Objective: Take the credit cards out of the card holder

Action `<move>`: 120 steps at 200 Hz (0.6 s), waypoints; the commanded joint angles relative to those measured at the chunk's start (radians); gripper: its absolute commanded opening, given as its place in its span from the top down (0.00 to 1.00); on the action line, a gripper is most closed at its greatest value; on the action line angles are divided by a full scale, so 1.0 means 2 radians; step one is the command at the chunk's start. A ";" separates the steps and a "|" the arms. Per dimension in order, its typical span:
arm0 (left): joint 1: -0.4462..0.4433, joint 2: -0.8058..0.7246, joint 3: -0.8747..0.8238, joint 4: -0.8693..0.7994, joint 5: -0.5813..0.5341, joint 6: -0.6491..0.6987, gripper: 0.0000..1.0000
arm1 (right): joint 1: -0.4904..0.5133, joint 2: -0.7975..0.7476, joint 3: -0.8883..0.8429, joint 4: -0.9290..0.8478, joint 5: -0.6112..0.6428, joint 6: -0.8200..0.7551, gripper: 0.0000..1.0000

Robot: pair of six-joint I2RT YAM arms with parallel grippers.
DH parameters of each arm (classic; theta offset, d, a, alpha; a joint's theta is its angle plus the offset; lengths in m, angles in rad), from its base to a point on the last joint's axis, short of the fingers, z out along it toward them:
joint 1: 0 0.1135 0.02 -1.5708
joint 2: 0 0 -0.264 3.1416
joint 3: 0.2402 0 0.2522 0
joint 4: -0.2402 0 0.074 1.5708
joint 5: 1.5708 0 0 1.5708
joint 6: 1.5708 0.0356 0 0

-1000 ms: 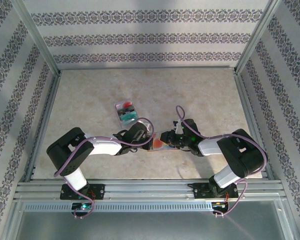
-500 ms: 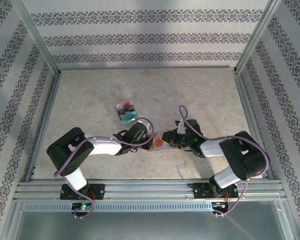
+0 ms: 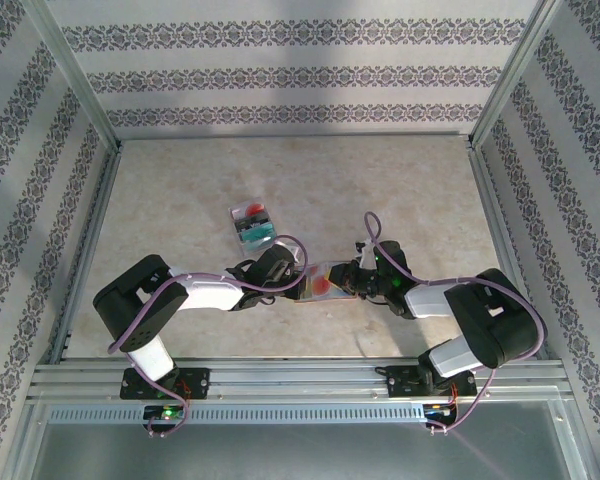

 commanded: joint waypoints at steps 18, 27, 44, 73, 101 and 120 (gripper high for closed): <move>0.005 0.011 -0.002 -0.062 -0.006 -0.003 0.93 | -0.005 -0.047 0.006 -0.072 0.019 -0.044 0.92; 0.005 0.010 -0.002 -0.063 -0.005 -0.002 0.93 | -0.005 -0.060 0.011 -0.102 0.027 -0.055 0.92; 0.005 0.006 0.000 -0.067 -0.005 0.000 0.92 | -0.006 -0.084 0.026 -0.161 0.045 -0.079 0.92; 0.005 -0.001 0.006 -0.068 0.002 0.003 0.84 | -0.008 -0.119 0.044 -0.247 0.073 -0.115 0.93; 0.005 -0.014 0.015 -0.071 0.018 0.002 0.77 | -0.011 -0.142 0.056 -0.290 0.080 -0.140 0.94; 0.005 -0.030 0.022 -0.077 0.023 0.004 0.71 | -0.011 -0.152 0.067 -0.315 0.080 -0.156 0.94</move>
